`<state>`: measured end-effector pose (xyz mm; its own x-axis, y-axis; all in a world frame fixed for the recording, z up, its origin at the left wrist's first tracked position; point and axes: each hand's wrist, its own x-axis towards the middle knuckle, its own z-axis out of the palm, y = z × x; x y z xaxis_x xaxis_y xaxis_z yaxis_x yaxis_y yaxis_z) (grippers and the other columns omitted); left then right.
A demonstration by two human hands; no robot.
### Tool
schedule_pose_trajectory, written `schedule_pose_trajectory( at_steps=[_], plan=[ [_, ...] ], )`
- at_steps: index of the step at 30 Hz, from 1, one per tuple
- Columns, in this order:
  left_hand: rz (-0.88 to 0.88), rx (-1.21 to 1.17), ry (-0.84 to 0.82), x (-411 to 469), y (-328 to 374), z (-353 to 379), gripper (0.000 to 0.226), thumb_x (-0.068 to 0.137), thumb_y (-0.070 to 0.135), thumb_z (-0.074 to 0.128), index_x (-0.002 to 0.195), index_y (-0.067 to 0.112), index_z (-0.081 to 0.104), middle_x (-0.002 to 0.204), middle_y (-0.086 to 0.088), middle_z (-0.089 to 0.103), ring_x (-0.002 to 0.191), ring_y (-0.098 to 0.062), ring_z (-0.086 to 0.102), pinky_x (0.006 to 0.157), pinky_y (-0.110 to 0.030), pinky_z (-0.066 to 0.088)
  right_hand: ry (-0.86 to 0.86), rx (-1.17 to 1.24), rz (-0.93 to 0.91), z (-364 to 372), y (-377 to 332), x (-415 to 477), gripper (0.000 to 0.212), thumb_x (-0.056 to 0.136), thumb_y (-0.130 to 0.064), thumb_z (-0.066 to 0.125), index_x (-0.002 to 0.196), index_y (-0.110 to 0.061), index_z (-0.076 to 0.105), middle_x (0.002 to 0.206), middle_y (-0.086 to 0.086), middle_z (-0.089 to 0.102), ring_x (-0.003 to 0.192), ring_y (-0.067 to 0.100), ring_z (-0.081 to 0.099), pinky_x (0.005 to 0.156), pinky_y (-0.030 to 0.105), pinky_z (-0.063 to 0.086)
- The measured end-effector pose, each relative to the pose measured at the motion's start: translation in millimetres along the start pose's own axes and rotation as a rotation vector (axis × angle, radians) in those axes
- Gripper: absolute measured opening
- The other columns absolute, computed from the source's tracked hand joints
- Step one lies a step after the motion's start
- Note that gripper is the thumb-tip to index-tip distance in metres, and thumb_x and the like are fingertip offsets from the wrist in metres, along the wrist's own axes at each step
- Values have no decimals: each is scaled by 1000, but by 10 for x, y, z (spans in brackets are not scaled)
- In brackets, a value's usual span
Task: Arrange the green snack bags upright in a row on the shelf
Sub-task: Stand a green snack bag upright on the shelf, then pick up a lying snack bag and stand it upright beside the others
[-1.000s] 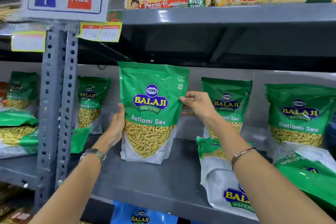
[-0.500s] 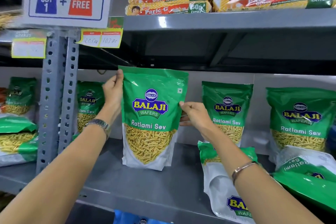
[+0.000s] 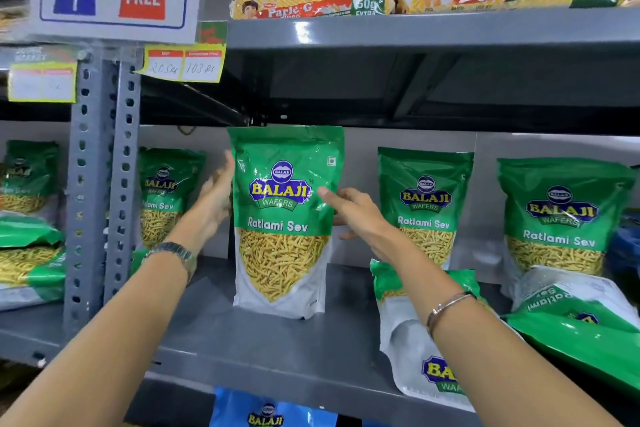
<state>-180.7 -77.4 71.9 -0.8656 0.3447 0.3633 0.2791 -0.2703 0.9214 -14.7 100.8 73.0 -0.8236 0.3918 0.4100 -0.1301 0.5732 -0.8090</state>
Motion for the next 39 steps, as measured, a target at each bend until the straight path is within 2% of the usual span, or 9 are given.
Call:
schedule_pose_trajectory(
  at_steps=[4, 10, 15, 25, 28, 31, 34, 36, 39],
  plan=[
    [-120, 93, -298, -296, -315, -84, 120, 44, 84, 58, 144, 29, 22, 149, -7, 36, 133, -28, 38, 112, -54, 23, -241, -5, 125, 98, 42, -127, 67, 77, -45, 66, 133, -20, 39, 137, 2, 49, 118, 22, 49, 90, 40, 46],
    [-78, 202, -234, -705, -500, 53, 97, 22, 80, 70, 101, 29, 48, 115, 2, 55, 113, -19, 48, 105, -43, 30, -251, -23, 140, 236, 68, -182, 56, 85, -38, 59, 133, -19, 39, 141, 3, 47, 126, 26, 44, 84, 42, 43],
    [-49, 335, -174, -907, -350, -8, 106, 13, 86, 61, 97, 22, 49, 98, 9, 53, 104, -18, 45, 100, -46, 33, -262, -34, 136, 250, 33, -298, 70, 78, -50, 61, 135, -18, 37, 142, 5, 44, 125, 27, 45, 83, 42, 47],
    [-6, 381, -100, -1331, -175, -169, 127, 24, 89, 57, 125, 14, 43, 135, -11, 51, 119, -27, 49, 108, -51, 32, -236, -71, 36, 322, -95, -614, 73, 77, -54, 61, 135, -17, 37, 140, 4, 47, 121, 25, 47, 85, 38, 48],
    [153, 236, 154, -1488, -199, 0, 121, 38, 79, 64, 135, 14, 31, 142, -10, 42, 122, -22, 45, 109, -41, 30, -255, -84, 3, 208, -91, -707, 71, 82, -46, 59, 138, -16, 30, 144, 4, 43, 126, 24, 45, 89, 31, 39],
    [472, 186, 606, -1747, -190, 348, 63, 69, 55, 64, 116, 17, 48, 123, -6, 54, 107, -12, 54, 92, -31, 42, -114, -149, -31, -144, -9, -798, 84, 77, -50, 63, 142, -16, 23, 145, 10, 40, 127, 25, 45, 100, 33, 37],
    [476, 172, 235, -1960, -104, 986, 31, 78, 34, 67, 102, 21, 51, 102, 1, 60, 78, 6, 56, 75, -18, 46, 101, -396, 53, -654, 195, -892, 93, 67, -57, 68, 140, -18, 25, 140, 9, 46, 125, 29, 46, 103, 43, 38],
    [218, 265, -87, -1821, -151, 1414, 41, 79, 37, 67, 110, 18, 48, 114, -5, 59, 92, -7, 58, 79, -20, 45, 183, -572, 216, -964, 365, -973, 98, 63, -59, 69, 140, -17, 24, 143, 12, 42, 129, 32, 42, 104, 44, 37],
    [-300, 365, -370, -1463, -385, 1732, 86, 74, 61, 60, 137, 10, 32, 147, -7, 36, 131, -25, 39, 101, -33, 37, -29, -454, 392, -1177, 493, -1131, 88, 76, -49, 65, 145, -15, 21, 153, 11, 25, 139, 30, 28, 111, 38, 25]
  ],
)
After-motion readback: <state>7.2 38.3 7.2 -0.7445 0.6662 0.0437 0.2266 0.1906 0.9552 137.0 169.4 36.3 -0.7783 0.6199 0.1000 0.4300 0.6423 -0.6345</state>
